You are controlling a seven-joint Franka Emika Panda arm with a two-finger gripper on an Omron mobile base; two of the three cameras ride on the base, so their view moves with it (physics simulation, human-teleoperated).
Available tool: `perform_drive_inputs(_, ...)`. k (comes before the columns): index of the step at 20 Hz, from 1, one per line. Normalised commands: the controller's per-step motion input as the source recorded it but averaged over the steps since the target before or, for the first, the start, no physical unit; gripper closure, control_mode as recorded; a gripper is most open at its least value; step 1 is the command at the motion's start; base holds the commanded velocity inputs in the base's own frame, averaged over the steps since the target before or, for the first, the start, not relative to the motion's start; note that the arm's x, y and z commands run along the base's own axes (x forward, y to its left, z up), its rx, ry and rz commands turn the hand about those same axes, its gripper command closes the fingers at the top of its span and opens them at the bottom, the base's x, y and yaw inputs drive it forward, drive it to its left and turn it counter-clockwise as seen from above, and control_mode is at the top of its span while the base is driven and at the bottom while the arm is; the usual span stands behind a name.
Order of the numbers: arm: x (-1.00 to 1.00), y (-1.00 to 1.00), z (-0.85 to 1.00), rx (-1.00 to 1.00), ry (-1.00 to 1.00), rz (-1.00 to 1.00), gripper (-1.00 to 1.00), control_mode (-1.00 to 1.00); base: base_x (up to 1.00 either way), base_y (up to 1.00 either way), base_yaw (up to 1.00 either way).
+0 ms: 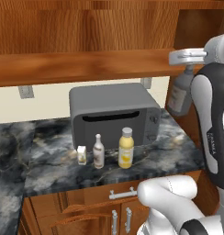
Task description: Sort all alcoholic drinks to one cabinet, and non-alcoholic drinks to the other.
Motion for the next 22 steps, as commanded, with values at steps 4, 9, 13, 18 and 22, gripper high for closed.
perform_drive_inputs(4, 0.14, 0.06, 0.00, 0.01, -0.13, 0.00, 1.00, -1.00, 0.00, 0.00, 0.00)
perform_drive_inputs(9, 0.07, 0.08, 0.13, 0.00, -0.11, 0.00, 1.00, -1.00, 0.00, 0.00, 0.00)
perform_drive_inputs(13, 0.00, 0.11, 0.44, 0.00, -0.05, 0.01, 1.00, -1.00, 0.00, 0.00, 0.00)
perform_drive_inputs(18, 0.01, 0.09, 0.40, 0.00, -0.01, 0.02, 1.00, -1.00, 0.00, 0.00, 0.00)
perform_drive_inputs(22, 0.08, 0.03, 0.23, 0.01, -0.01, 0.02, 1.00, -1.00, 0.00, 0.00, 0.00)
